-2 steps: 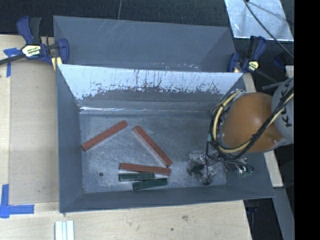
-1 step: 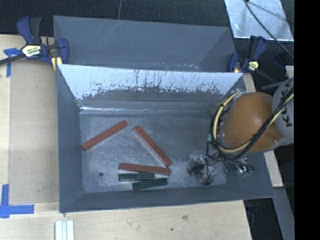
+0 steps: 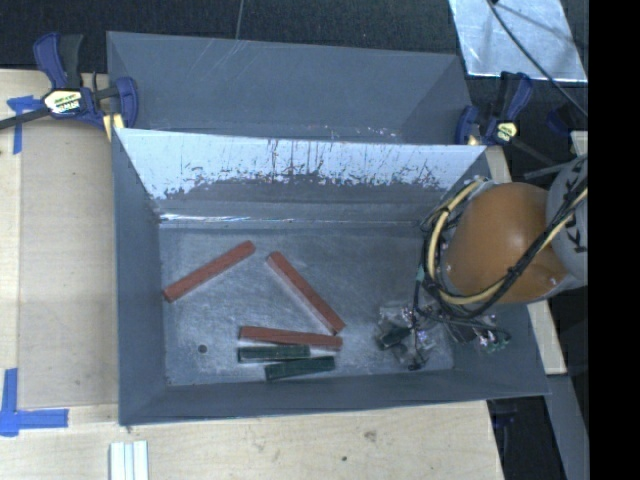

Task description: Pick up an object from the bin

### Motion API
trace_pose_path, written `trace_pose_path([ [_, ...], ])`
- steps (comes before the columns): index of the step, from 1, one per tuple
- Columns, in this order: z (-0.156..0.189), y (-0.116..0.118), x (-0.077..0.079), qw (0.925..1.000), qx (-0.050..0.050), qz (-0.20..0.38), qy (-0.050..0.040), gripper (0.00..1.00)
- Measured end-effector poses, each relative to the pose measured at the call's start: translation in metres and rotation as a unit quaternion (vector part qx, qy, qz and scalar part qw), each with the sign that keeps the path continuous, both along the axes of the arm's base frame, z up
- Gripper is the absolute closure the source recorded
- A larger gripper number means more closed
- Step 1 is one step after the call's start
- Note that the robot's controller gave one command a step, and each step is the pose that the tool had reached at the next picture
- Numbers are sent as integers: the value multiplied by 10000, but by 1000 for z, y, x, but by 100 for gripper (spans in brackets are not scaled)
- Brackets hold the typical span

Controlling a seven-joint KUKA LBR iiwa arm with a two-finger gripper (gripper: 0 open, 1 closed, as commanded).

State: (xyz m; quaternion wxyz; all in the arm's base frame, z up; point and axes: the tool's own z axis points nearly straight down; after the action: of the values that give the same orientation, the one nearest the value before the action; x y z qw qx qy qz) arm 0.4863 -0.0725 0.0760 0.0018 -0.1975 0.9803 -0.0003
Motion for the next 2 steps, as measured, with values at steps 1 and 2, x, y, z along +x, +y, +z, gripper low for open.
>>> trace_pose_path([
  [1, 4, 0, 0, 10000, -1, 0, 1, 100],
  [2, 12, 0, -1, 10000, 2, 0, 21, 100],
])
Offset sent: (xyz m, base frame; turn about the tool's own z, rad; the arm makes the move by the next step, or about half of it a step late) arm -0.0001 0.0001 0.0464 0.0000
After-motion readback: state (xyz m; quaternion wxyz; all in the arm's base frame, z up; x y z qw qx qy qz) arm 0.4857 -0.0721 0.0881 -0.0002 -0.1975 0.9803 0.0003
